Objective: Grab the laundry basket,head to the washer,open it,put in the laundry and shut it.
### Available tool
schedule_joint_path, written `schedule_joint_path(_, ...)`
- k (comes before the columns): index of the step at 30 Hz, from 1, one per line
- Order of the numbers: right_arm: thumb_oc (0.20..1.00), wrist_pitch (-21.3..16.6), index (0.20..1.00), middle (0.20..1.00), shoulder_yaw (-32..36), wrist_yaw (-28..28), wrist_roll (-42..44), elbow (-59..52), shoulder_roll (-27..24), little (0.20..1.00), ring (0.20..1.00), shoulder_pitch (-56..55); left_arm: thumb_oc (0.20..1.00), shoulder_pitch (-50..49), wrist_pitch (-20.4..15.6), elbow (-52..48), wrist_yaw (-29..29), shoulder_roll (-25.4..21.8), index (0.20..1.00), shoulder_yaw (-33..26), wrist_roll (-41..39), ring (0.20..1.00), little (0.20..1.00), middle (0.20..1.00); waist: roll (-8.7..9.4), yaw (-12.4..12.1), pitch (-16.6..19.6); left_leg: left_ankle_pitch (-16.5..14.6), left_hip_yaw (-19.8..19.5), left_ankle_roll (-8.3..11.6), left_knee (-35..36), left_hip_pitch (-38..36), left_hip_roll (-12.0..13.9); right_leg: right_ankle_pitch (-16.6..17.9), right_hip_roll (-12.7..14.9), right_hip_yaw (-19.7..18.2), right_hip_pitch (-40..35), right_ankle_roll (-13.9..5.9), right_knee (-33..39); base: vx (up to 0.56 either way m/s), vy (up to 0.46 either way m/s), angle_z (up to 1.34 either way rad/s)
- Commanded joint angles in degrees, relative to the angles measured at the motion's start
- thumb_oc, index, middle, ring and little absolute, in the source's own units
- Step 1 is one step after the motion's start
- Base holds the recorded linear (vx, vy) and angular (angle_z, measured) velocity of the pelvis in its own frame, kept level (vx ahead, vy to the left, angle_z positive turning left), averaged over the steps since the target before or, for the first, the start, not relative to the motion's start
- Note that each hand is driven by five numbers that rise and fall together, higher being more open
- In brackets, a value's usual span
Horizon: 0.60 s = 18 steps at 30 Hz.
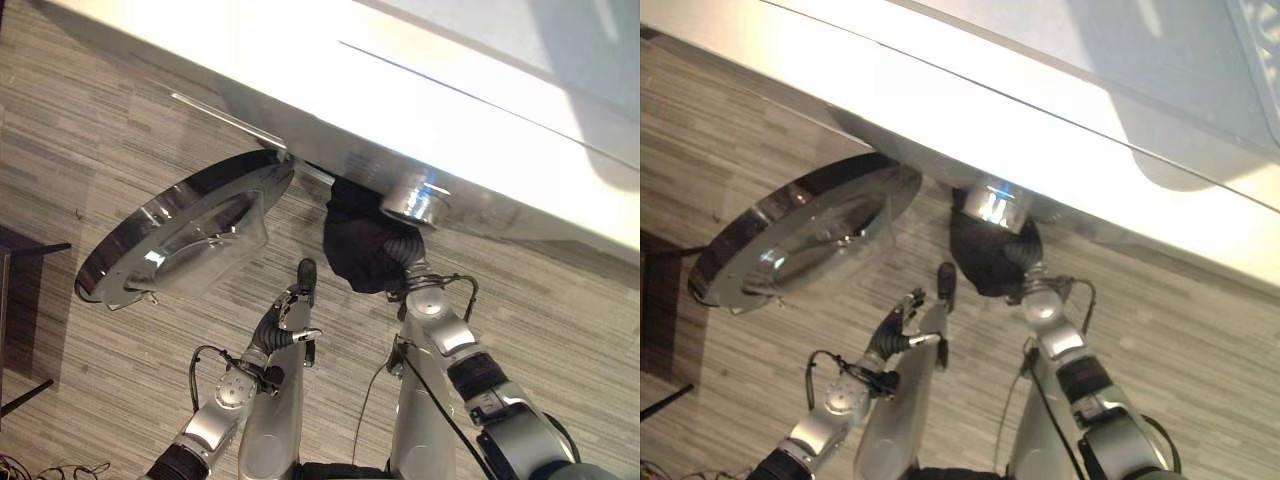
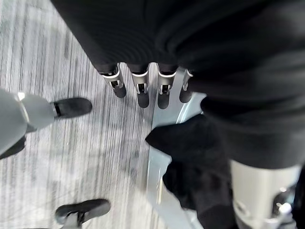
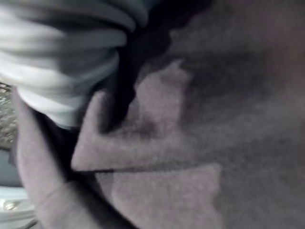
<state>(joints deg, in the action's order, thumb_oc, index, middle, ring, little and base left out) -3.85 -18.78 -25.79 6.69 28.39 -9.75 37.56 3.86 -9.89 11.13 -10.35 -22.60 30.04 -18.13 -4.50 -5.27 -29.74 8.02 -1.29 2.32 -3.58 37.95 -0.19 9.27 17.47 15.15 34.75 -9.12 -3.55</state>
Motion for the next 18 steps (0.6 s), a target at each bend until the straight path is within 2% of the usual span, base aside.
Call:
schedule_joint_path(1,0.2,-6.62,0.2,0.2,0.75,-6.66,2.07,-1.69,0.91,0.2,0.2,1.11,1.0,-1.33,-2.77,-2.3,-1.39,-3.26,1.0,3.8,-1.54,1.0,1.0,1.0,-2.17,-2.14,2.11,-7.69,-0.75,-0.87,-2.55,3.47,0.42,-2.24,5.13,-2.2,4.98,-2.68,-4.3,0.03,0.019,0.19)
schedule_joint_path(4,0.2,-7.05,0.2,0.2,3.6,-13.85,-1.72,-2.3,0.31,0.2,0.2,5.81,1.0,-1.16,-3.62,-2.01,-2.55,-3.14,1.0,5.71,-0.76,1.0,1.0,1.0,-4.01,-3.54,2.27,-7.26,-1.8,-0.82,-2.46,5.34,-0.66,-2.86,6.12,-1.47,6.24,-2.82,-5.53,0.03,0.034,0.27)
schedule_joint_path(6,0.2,-6.92,0.2,0.2,4.78,-15.89,-3.25,-2.51,0.1,0.2,0.2,7.16,1.0,-0.73,-3.92,-1.9,-2.67,-3.29,1.0,6.45,-0.84,1.0,1.0,1.0,-4.67,-4.03,2.38,-7.14,-2.19,-0.83,-2.62,6.08,-1.12,-3.28,6.48,-1.27,6.73,-2.83,-6.33,0.02,0.015,0.33)
schedule_joint_path(7,0.2,-5.77,0.2,0.2,6.64,-20.92,-8.16,-3.35,-2.16,0.2,0.2,10.16,1.0,-0.55,-4.56,-2.62,-3.05,-3.79,1.0,6.66,-0.69,1.0,1.0,1.0,-5.85,-5.12,2.52,-6.93,-3.1,-0.83,-2.73,7.28,-2.14,-3.95,7.13,-0.77,7.17,-2.86,-7.27,0.03,0.005,0.35)
schedule_joint_path(8,0.2,-4.84,0.2,0.2,8.01,-23.33,-10.76,-3.62,-3.93,0.2,0.2,11.5,1.0,-0.41,-4.96,-3.25,-3.1,-4.27,1.0,6.74,-0.56,1.0,1.0,1.0,-6.61,-5.59,2.51,-6.77,-3.6,-0.73,-3.07,8.1,-2.77,-4.51,7.45,-0.6,7.39,-2.88,-8.07,0.02,-0.003,0.34)
schedule_joint_path(9,0.2,-4.73,0.2,0.2,8.13,-23.47,-10.93,-3.63,-4.0,0.2,0.2,11.61,1.0,-0.22,-4.93,-3.31,-3.12,-4.31,1.0,6.88,-0.59,1.0,1.0,1.0,-6.74,-5.62,2.53,-6.8,-3.76,-0.72,-3.2,8.32,-2.85,-4.67,7.55,-0.46,7.53,-2.89,-8.31,0.02,0.0,0.37)
schedule_joint_path(10,0.2,-2.35,0.2,0.2,10.52,-28.51,-15.15,-2.58,-7.7,0.2,0.2,14.69,1.0,0.0,-5.78,-3.71,-3.48,-4.72,1.0,6.99,-0.24,1.0,1.0,1.0,-7.78,-6.44,2.97,-6.64,-4.49,-0.68,-3.6,9.55,-3.74,-5.42,8.16,-0.21,8.12,-2.81,-9.56,0.02,0.001,0.43)
schedule_joint_path(11,0.2,-2.33,0.2,0.2,10.62,-28.67,-15.24,-2.37,-7.86,0.2,0.2,14.99,1.0,0.31,-5.79,-3.68,-3.51,-4.7,1.0,7.16,-0.25,1.0,1.0,1.0,-7.94,-6.51,3.06,-6.67,-4.66,-0.67,-3.77,9.89,-3.82,-5.57,8.25,-0.06,8.37,-2.81,-9.81,0.03,0.003,0.42)
schedule_joint_path(13,0.2,0.32,0.2,0.2,13.4,-33.31,-16.8,0.23,-11.32,0.2,0.2,18.23,1.0,0.91,-6.35,-4.17,-3.41,-5.17,1.0,6.7,-0.77,1.0,1.0,1.0,-8.8,-7.45,3.72,-6.57,-5.24,-0.44,-4.21,11.51,-4.55,-6.56,8.69,0.62,9.04,-2.76,-10.78,0.03,0.013,0.33)
schedule_joint_path(14,0.2,3.62,0.2,0.2,15.69,-36.79,-18.43,1.54,-15.06,0.2,0.2,19.62,1.0,1.27,-6.62,-4.43,-3.53,-5.41,1.0,5.59,-0.69,1.0,1.0,1.0,-9.08,-8.02,4.04,-6.55,-5.56,-0.26,-4.55,12.55,-5.09,-7.34,8.92,0.95,9.62,-2.75,-11.77,0.04,0.011,0.31)
schedule_joint_path(18,0.2,9.85,0.2,0.2,19.72,-41.83,-22.11,-0.8,-19.2,0.2,0.2,18.06,1.0,1.51,-6.46,-4.1,-3.68,-4.18,1.0,3.92,-0.59,1.0,1.0,1.0,-9.15,-8.09,4.9,-6.6,-5.83,0.18,-5.08,14.81,-5.73,-8.63,9.22,1.28,11.19,-2.66,-13.34,0.04,-0.005,0.33)
